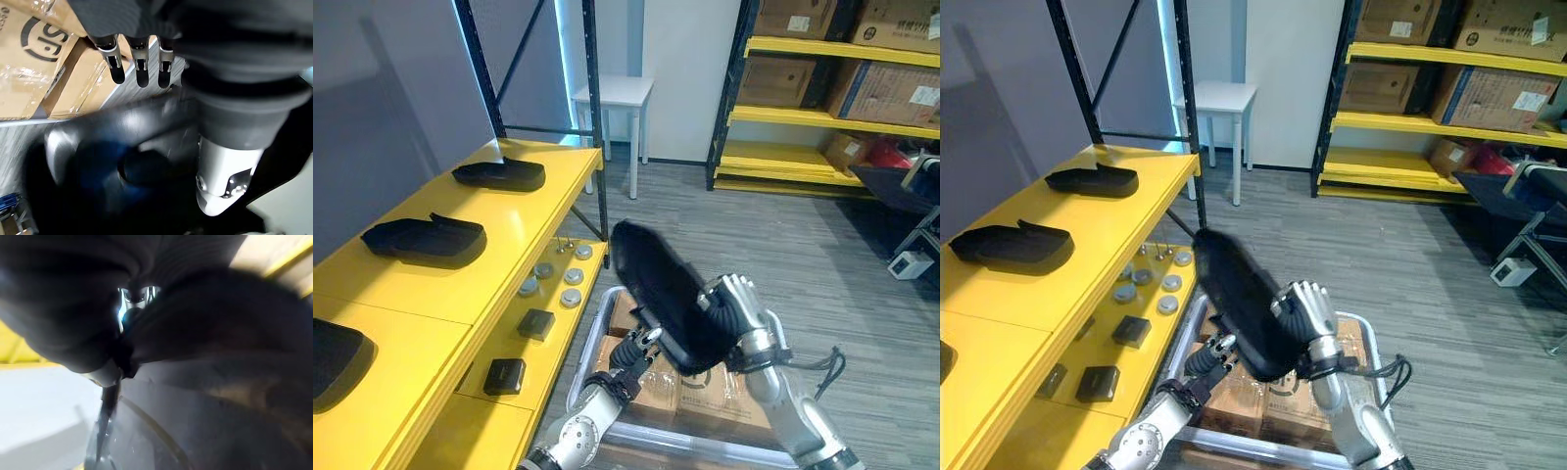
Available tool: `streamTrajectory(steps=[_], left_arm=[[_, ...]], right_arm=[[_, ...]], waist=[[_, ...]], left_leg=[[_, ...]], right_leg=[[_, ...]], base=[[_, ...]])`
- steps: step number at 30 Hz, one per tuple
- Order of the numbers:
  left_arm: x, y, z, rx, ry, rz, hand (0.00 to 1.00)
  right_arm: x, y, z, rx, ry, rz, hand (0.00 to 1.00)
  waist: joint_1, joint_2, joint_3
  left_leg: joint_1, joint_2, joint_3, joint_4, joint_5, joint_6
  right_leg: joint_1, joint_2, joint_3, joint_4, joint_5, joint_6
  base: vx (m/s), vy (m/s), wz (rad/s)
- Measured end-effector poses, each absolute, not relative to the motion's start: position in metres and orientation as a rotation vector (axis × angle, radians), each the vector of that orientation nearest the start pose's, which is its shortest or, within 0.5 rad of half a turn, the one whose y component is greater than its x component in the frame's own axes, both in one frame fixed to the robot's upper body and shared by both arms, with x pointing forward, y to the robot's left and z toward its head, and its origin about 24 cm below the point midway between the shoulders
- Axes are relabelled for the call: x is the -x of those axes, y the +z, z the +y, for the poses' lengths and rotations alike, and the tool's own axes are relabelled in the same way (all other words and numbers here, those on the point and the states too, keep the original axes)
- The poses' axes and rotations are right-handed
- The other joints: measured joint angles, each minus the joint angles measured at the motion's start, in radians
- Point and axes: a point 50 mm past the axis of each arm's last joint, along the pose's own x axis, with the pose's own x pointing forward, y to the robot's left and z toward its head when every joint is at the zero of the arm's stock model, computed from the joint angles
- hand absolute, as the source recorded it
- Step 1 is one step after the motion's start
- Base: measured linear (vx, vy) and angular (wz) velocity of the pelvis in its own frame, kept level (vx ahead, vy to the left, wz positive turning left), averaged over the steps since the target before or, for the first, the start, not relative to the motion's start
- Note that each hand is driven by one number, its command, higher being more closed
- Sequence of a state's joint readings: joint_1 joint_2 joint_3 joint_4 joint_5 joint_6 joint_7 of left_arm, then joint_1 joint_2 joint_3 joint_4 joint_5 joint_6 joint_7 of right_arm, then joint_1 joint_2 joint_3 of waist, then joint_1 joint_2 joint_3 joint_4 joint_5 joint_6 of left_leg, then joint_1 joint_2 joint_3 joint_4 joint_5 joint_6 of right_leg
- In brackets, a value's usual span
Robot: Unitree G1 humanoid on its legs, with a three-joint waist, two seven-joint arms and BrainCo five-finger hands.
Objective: Walk over and take plastic housings, then place them on the shelf
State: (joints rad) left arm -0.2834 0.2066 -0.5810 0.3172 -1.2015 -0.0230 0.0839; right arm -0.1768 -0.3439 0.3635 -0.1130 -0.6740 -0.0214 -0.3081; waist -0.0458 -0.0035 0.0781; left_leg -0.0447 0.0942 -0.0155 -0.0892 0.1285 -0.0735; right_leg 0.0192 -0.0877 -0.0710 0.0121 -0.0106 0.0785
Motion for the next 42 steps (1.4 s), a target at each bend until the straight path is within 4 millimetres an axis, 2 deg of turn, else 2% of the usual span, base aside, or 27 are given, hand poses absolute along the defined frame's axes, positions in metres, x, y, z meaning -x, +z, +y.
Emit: streamTrajectory(steps=[5, 6, 15, 18, 20, 22, 25, 26, 27, 28, 29, 30, 31, 32, 33, 34, 35, 36, 37, 38, 39, 40, 41, 42], left_arm=[[-0.271, 0.009, 0.065, 0.805, -0.321, 0.429, 0.0], [-0.271, 0.009, 0.065, 0.806, -0.319, 0.427, 1.0], [-0.274, 0.01, 0.073, 0.799, -0.219, 0.386, 1.0], [-0.272, 0.007, 0.082, 0.767, -0.144, 0.354, 1.0], [-0.263, 0.009, 0.092, 0.773, -0.095, 0.314, 1.0], [-0.252, 0.012, 0.104, 0.729, -0.056, 0.243, 1.0], [-0.25, 0.017, 0.115, 0.666, -0.028, 0.185, 1.0], [-0.246, 0.019, 0.121, 0.646, -0.007, 0.16, 1.0], [-0.242, 0.02, 0.126, 0.645, 0.015, 0.147, 1.0], [-0.236, 0.022, 0.142, 0.669, 0.094, 0.103, 1.0], [-0.235, 0.024, 0.148, 0.667, 0.124, 0.076, 1.0], [-0.233, 0.03, 0.159, 0.666, 0.169, 0.023, 1.0], [-0.233, 0.034, 0.161, 0.668, 0.179, -0.001, 1.0], [-0.233, 0.038, 0.164, 0.653, 0.193, -0.035, 1.0], [-0.23, 0.043, 0.167, 0.629, 0.214, -0.066, 1.0], [-0.226, 0.048, 0.167, 0.607, 0.235, -0.095, 1.0], [-0.223, 0.05, 0.167, 0.586, 0.248, -0.109, 1.0], [-0.218, 0.057, 0.166, 0.556, 0.269, -0.147, 1.0], [-0.212, 0.065, 0.168, 0.511, 0.307, -0.195, 1.0], [-0.21, 0.07, 0.17, 0.475, 0.325, -0.22, 1.0], [-0.204, 0.081, 0.173, 0.394, 0.362, -0.279, 1.0], [-0.196, 0.093, 0.179, 0.293, 0.418, -0.344, 1.0], [-0.189, 0.103, 0.184, 0.196, 0.472, -0.396, 1.0], [-0.186, 0.107, 0.187, 0.155, 0.494, -0.418, 1.0]], right_arm=[[-0.255, 0.101, -0.106, 0.892, 0.087, -0.534, 1.0], [-0.255, 0.1, -0.106, 0.875, 0.09, -0.527, 1.0], [-0.241, 0.083, -0.113, 0.847, 0.131, -0.465, 1.0], [-0.236, 0.078, -0.106, 0.834, 0.16, -0.46, 1.0], [-0.229, 0.075, -0.1, 0.807, 0.19, -0.46, 1.0], [-0.221, 0.073, -0.093, 0.724, 0.217, -0.454, 1.0], [-0.217, 0.067, -0.087, 0.649, 0.229, -0.421, 1.0], [-0.215, 0.065, -0.082, 0.607, 0.25, -0.415, 0.0], [-0.213, 0.063, -0.077, 0.585, 0.275, -0.414, 0.0], [-0.207, 0.058, -0.067, 0.556, 0.342, -0.408, 0.0], [-0.205, 0.057, -0.063, 0.536, 0.363, -0.407, 0.0], [-0.203, 0.057, -0.057, 0.511, 0.395, -0.408, 0.0], [-0.203, 0.057, -0.054, 0.506, 0.405, -0.412, 0.0], [-0.205, 0.058, -0.051, 0.502, 0.417, -0.424, 0.0], [-0.21, 0.061, -0.049, 0.491, 0.428, -0.437, 0.0], [-0.216, 0.065, -0.047, 0.47, 0.434, -0.447, 0.0], [-0.218, 0.067, -0.046, 0.452, 0.433, -0.444, 0.0], [-0.22, 0.07, -0.047, 0.415, 0.414, -0.441, 0.0], [-0.223, 0.074, -0.046, 0.367, 0.393, -0.439, 0.0], [-0.224, 0.076, -0.046, 0.342, 0.379, -0.438, 0.0], [-0.227, 0.079, -0.046, 0.292, 0.35, -0.432, 0.0], [-0.227, 0.081, -0.044, 0.254, 0.337, -0.427, 0.0], [-0.227, 0.082, -0.044, 0.223, 0.323, -0.421, 0.0], [-0.228, 0.083, -0.043, 0.204, 0.316, -0.418, 0.0]], waist=[[0.004, 0.0, -0.006], [0.004, -0.001, -0.008], [0.004, -0.005, -0.031], [0.004, -0.006, -0.032], [0.009, -0.007, -0.033], [0.024, -0.006, -0.032], [0.036, -0.003, -0.03], [0.043, -0.002, -0.027], [0.057, -0.001, -0.026], [0.083, 0.003, -0.024], [0.09, 0.004, -0.022], [0.091, 0.014, -0.018], [0.091, 0.009, -0.021], [0.095, 0.01, -0.018], [0.112, 0.012, -0.017], [0.116, 0.021, -0.011], [0.116, 0.024, -0.01], [0.117, 0.018, -0.013], [0.122, 0.025, -0.022], [0.122, 0.029, -0.024], [0.125, 0.037, -0.028], [0.131, 0.035, -0.034], [0.14, 0.028, -0.04], [0.14, 0.018, -0.041]], left_leg=[[0.008, -0.003, -0.002, 0.0, 0.001, -0.001], [0.009, -0.004, -0.002, 0.0, 0.002, 0.0], [0.01, -0.003, -0.007, 0.003, 0.002, -0.001], [0.013, -0.001, -0.015, 0.003, 0.003, -0.002], [0.014, -0.004, -0.017, 0.003, 0.002, -0.004], [0.005, -0.005, -0.055, 0.005, 0.006, -0.01], [-0.031, -0.018, -0.154, 0.015, 0.022, -0.019], [-0.044, -0.023, -0.209, 0.012, 0.031, -0.028], [-0.045, -0.026, -0.243, 0.005, 0.039, -0.034], [-0.053, -0.03, -0.28, 0.004, 0.039, -0.035], [-0.064, -0.03, -0.283, 0.004, 0.038, -0.034], [-0.09, -0.016, -0.222, 0.008, 0.03, -0.023], [-0.107, -0.005, -0.167, 0.018, 0.021, -0.006], [-0.137, 0.012, -0.059, 0.042, -0.007, 0.038], [-0.171, 0.039, 0.105, 0.082, -0.049, 0.094], [-0.189, 0.069, 0.245, 0.121, -0.086, 0.107], [-0.194, 0.082, 0.305, 0.137, -0.101, 0.097], [-0.206, 0.101, 0.411, 0.164, -0.115, 0.081], [-0.213, 0.106, 0.484, 0.172, -0.099, 0.096], [-0.215, 0.102, 0.495, 0.168, -0.092, 0.096], [-0.216, 0.085, 0.486, 0.151, -0.038, 0.101], [-0.212, 0.067, 0.457, 0.131, 0.042, 0.101], [-0.211, 0.04, 0.431, 0.123, 0.094, 0.112], [-0.211, 0.018, 0.421, 0.12, 0.094, 0.112]], right_leg=[[0.012, -0.001, -0.003, -0.004, 0.0, 0.0], [0.013, -0.002, -0.003, -0.004, 0.0, 0.0], [0.025, 0.0, -0.008, -0.024, 0.005, -0.004], [0.033, 0.002, -0.02, -0.026, 0.005, -0.004], [0.033, 0.007, -0.022, -0.023, 0.005, -0.005], [0.045, 0.01, -0.061, -0.022, 0.002, -0.007], [0.059, 0.01, -0.158, -0.001, -0.025, -0.009], [0.067, 0.011, -0.211, 0.015, -0.043, -0.012], [0.079, 0.012, -0.249, 0.025, -0.056, -0.012], [0.089, 0.012, -0.301, 0.051, -0.081, -0.013], [0.094, 0.012, -0.322, 0.06, -0.089, -0.013], [0.106, 0.012, -0.393, 0.064, -0.098, -0.015], [0.112, 0.012, -0.429, 0.063, -0.099, -0.015], [0.118, 0.005, -0.475, 0.061, -0.099, -0.015], [0.127, -0.005, -0.527, 0.049, -0.099, -0.015], [0.15, -0.009, -0.583, 0.036, -0.099, -0.014], [0.16, -0.013, -0.616, 0.026, -0.1, -0.013], [0.182, -0.033, -0.675, 0.007, -0.112, -0.002], [0.188, -0.046, -0.716, 0.013, -0.122, 0.013], [0.193, -0.048, -0.734, 0.014, -0.125, 0.019], [0.207, -0.049, -0.764, 0.018, -0.126, 0.034], [0.225, -0.055, -0.788, 0.024, -0.118, 0.062], [0.238, -0.071, -0.796, 0.031, -0.118, 0.063], [0.243, -0.086, -0.801, 0.036, -0.118, 0.063]], base=[[-0.01, 0.0, 0.03], [0.0, 0.0, 0.0], [0.0, 0.0, 0.01], [0.0, -0.008, 0.06], [0.01, -0.01, 0.06], [0.0, -0.025, 0.42], [-0.04, -0.04, 1.08], [-0.04, -0.061, 1.21], [-0.02, -0.083, 1.45], [-0.01, -0.081, 1.13], [-0.03, -0.085, 1.41], [-0.02, -0.081, 1.27], [-0.01, -0.063, 1.54], [0.03, -0.019, 1.39], [0.03, -0.005, 1.54], [0.03, -0.014, 1.36], [0.03, -0.019, 1.43], [0.09, 0.039, 1.36], [0.08, 0.049, 1.22], [0.14, 0.069, 0.98], [0.2, 0.054, 0.73], [0.3, 0.081, 0.73], [0.3, 0.087, 0.55], [0.29, 0.113, 0.7]])
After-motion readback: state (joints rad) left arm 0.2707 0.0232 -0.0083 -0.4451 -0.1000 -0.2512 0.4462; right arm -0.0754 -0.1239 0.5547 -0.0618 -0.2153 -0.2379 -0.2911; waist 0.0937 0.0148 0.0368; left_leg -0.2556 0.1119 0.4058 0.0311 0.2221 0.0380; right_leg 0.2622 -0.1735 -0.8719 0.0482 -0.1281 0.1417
